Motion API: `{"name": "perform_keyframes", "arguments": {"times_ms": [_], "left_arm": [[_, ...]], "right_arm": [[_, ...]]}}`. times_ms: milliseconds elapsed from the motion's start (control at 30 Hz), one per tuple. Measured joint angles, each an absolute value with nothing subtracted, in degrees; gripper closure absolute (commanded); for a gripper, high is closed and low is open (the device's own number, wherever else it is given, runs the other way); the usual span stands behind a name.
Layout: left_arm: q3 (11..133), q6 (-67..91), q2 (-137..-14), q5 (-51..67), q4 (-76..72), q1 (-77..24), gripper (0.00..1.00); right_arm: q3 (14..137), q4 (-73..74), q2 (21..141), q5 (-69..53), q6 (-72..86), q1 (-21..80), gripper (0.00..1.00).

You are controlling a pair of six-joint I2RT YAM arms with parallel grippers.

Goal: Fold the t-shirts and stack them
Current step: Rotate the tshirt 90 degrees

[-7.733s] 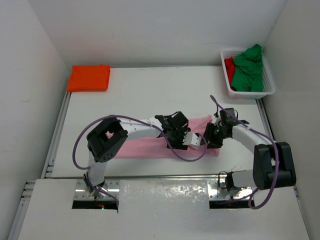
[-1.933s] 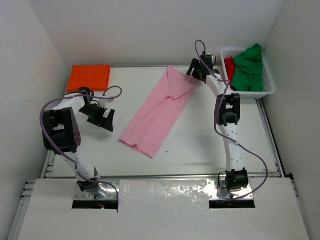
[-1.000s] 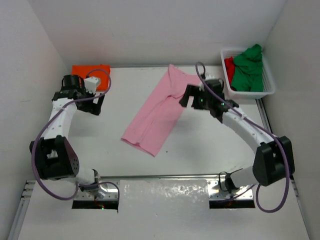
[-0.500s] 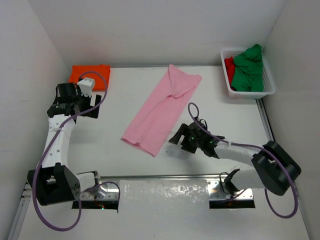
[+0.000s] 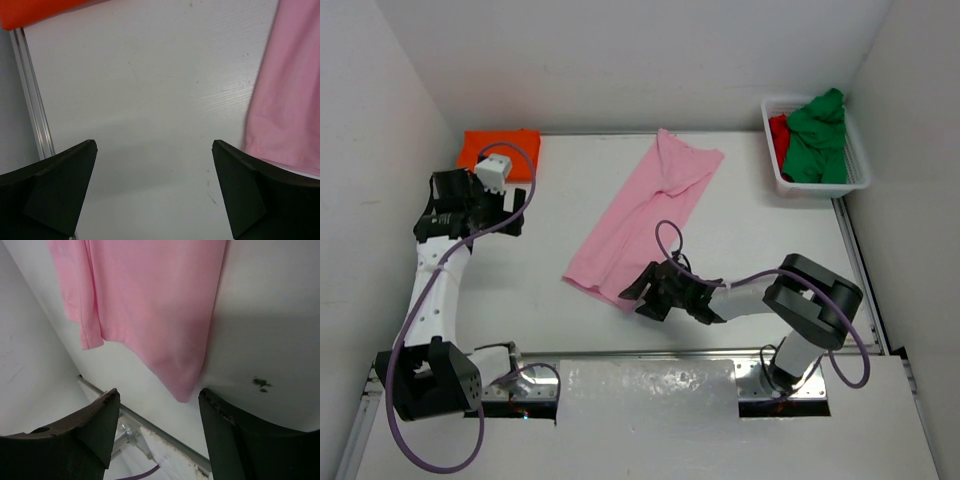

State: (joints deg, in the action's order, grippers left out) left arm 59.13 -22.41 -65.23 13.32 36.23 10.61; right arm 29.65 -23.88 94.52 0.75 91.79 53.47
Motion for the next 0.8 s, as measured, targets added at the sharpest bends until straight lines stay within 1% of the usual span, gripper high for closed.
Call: {"name": "perform_keyframes", "arguments": {"times_ms": [67, 100, 133, 200, 367, 467, 500, 533, 667, 800], "left_arm": [[59.1, -22.4, -64.7, 13.6, 36.1, 10.6, 0.00], [59.1, -22.4, -64.5, 13.6, 36.0, 10.6, 0.00], [59.1, -22.4, -64.5, 13.7, 36.0, 10.6, 0.00], [59.1, -22.4, -64.4, 13.9, 36.0, 10.6, 0.00], [59.1, -22.4, -64.4, 14.3, 36.0, 10.6, 0.00], [59.1, -22.4, -64.4, 14.2, 36.1, 10.6, 0.00], [59.1, -22.4, -64.4, 14.2, 36.1, 10.6, 0.00], [59.1, -22.4, -64.4, 14.2, 36.1, 10.6, 0.00], [59.1, -22.4, -64.4, 14.3, 36.2, 10.6, 0.00], [59.1, -22.7, -64.4, 15.2, 36.3, 10.5, 0.03]], "right_arm": [[29.9, -24.7, 95.5, 0.3, 93.8, 54.5, 0.41], [29.9, -25.0, 96.1, 0.0, 94.8, 54.8, 0.46], [29.9, -25.2, 96.5, -0.2, 95.7, 55.0, 0.54], [30.0, -24.8, 97.2, -0.3, 96.9, 55.1, 0.62], [30.9, -24.5, 99.2, -0.4, 99.1, 55.2, 0.76], [30.5, -25.6, 100.1, -0.5, 100.6, 55.2, 0.87], [30.4, -26.0, 100.3, -0.5, 100.8, 55.2, 0.96], [30.3, -26.3, 100.6, -0.5, 100.9, 55.2, 1.00], [29.8, -27.6, 101.0, -0.7, 101.2, 54.5, 1.00], [28.1, -29.2, 100.3, -1.5, 99.6, 53.1, 1.00]]}}
